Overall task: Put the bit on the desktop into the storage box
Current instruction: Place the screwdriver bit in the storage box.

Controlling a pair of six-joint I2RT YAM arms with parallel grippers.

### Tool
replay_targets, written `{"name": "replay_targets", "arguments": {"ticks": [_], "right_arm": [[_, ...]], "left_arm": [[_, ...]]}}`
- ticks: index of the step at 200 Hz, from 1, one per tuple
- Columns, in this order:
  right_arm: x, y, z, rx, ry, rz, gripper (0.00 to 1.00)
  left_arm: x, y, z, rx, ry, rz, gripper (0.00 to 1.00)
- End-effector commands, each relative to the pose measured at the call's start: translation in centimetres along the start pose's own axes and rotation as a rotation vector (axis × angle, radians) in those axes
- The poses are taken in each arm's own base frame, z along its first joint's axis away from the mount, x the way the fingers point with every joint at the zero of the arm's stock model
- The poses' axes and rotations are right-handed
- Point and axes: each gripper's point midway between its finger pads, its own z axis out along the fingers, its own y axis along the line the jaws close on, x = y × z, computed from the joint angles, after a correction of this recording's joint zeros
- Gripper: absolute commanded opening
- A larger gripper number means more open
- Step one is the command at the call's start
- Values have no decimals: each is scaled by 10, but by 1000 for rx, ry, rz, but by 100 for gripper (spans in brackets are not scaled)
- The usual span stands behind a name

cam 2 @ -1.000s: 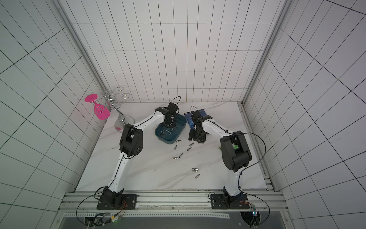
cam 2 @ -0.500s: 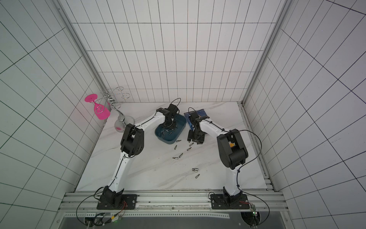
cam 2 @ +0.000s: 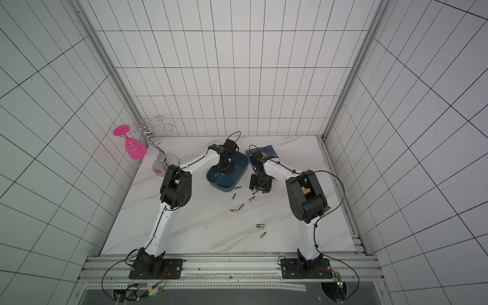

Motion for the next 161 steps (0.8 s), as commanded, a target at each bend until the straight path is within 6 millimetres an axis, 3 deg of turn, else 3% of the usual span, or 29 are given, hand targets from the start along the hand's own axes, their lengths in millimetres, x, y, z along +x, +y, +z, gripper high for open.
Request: {"name": "replay_targets", "arguments": {"ticks": [1, 35, 88, 161], "right_arm": [[0, 1, 3, 32, 8, -4, 56], [0, 1, 5, 43, 12, -13, 53], [7, 0, 12, 58, 41, -37, 48], [14, -12, 23, 131, 86, -84, 40]], "left_arm": [[-3, 0, -18, 18, -27, -7, 25], [-6, 1, -36, 28, -52, -15, 28], [-10, 8, -79, 42, -123, -36, 38], [11, 26, -119, 32, -153, -70, 41]]}}
